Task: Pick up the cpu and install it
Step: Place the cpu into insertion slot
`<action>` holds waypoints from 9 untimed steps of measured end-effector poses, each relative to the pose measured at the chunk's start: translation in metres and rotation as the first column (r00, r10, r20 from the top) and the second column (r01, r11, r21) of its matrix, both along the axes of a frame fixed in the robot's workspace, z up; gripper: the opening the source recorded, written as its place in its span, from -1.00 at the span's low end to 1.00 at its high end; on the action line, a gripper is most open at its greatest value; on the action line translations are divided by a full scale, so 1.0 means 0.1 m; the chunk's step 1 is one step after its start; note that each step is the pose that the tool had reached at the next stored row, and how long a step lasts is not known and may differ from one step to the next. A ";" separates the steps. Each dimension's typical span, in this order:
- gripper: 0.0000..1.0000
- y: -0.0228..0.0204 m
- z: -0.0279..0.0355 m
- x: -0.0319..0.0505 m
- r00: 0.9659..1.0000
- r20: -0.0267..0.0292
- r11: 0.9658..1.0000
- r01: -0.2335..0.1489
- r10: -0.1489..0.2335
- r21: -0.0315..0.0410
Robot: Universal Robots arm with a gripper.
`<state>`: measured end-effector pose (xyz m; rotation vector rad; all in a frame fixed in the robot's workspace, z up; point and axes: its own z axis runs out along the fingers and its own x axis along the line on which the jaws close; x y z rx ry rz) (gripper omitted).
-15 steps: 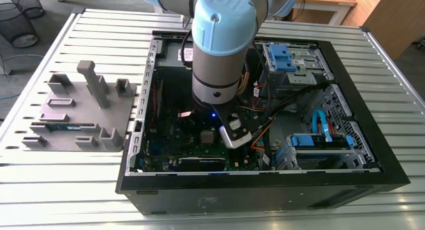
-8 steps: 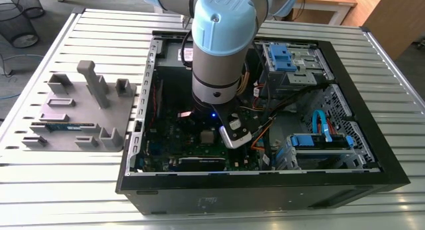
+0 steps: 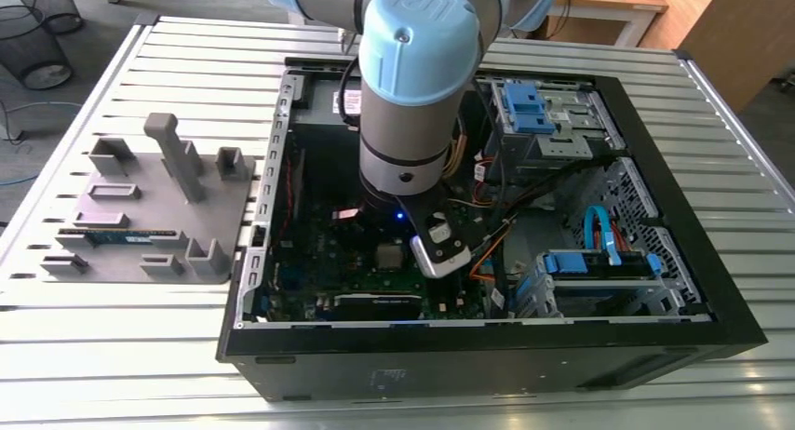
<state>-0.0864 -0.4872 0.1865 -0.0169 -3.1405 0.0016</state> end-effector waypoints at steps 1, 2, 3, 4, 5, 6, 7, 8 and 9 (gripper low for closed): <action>0.07 0.000 0.000 0.000 1.000 0.000 1.000 0.000 0.000 0.000; 0.07 0.000 0.000 0.000 1.000 0.000 1.000 0.000 0.000 0.000; 0.07 0.000 0.000 -0.001 1.000 0.000 1.000 0.000 0.000 0.000; 0.07 0.000 0.001 -0.001 1.000 -0.001 1.000 0.000 0.000 0.000; 0.07 -0.001 0.001 -0.001 1.000 -0.001 1.000 0.000 0.000 0.000; 0.07 -0.001 0.001 -0.001 1.000 0.000 1.000 0.000 0.000 0.000; 0.07 -0.001 0.001 -0.001 1.000 -0.001 1.000 0.000 0.000 0.000; 0.07 -0.001 0.001 -0.001 1.000 -0.001 1.000 0.000 0.000 0.000; 0.07 -0.001 0.001 -0.001 1.000 -0.001 1.000 0.000 0.000 -0.001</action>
